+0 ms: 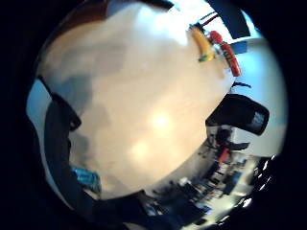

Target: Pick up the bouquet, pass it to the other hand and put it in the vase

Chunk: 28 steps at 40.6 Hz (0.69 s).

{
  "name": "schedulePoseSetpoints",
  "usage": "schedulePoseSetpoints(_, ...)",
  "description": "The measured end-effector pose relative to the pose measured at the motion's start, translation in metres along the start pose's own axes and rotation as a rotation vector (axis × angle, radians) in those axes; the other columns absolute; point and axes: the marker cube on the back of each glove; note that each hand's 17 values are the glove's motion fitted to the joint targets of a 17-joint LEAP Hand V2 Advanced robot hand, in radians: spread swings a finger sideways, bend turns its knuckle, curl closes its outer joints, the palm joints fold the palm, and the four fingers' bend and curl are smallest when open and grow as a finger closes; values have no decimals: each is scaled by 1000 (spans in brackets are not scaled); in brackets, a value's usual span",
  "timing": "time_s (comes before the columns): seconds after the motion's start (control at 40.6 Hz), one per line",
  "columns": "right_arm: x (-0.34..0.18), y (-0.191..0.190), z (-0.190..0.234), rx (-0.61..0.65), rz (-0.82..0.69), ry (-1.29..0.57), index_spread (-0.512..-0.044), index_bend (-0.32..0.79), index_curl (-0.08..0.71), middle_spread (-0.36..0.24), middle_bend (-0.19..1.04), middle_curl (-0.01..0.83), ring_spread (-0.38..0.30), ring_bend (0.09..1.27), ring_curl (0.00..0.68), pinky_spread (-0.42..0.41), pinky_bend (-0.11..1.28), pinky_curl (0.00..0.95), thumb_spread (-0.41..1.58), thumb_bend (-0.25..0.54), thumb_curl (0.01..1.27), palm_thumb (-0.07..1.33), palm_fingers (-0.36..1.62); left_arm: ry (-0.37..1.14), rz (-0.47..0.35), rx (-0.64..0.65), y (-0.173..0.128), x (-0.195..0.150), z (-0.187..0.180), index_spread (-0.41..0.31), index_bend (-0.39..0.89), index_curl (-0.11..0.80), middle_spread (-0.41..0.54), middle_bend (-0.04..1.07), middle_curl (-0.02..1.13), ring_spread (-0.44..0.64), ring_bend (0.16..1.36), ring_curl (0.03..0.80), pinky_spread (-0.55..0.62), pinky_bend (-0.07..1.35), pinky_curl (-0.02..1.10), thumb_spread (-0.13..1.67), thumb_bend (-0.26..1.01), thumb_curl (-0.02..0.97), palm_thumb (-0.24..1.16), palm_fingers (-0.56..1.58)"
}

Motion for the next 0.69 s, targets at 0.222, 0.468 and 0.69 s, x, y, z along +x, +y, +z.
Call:
schedulePoseSetpoints(0.222,6,-17,1,181,32,-196,-259,387,517,-202,701,635,-210,850,551,-256,609,490,973,-24,382,853,1520,37,23,-24,-6,14,-6,67,101,180,265,240,377,256,695,301,302,595,348,1142,-26,272,136,116)
schedulePoseSetpoints(0.468,-29,-12,-79,252,-31,-723,-242,461,566,-185,772,656,-200,938,578,-240,684,524,884,-9,436,922,1446,405,183,-156,-31,66,-26,67,114,187,260,232,377,257,695,298,298,589,346,1138,-20,271,126,134)
schedulePoseSetpoints(0.69,-85,9,-133,211,-111,-1079,-226,468,585,-170,795,657,-193,974,583,-234,726,540,696,-21,524,956,1410,1046,218,-134,-64,133,-80,67,137,207,262,199,370,254,676,292,274,583,344,1134,23,300,256,168)
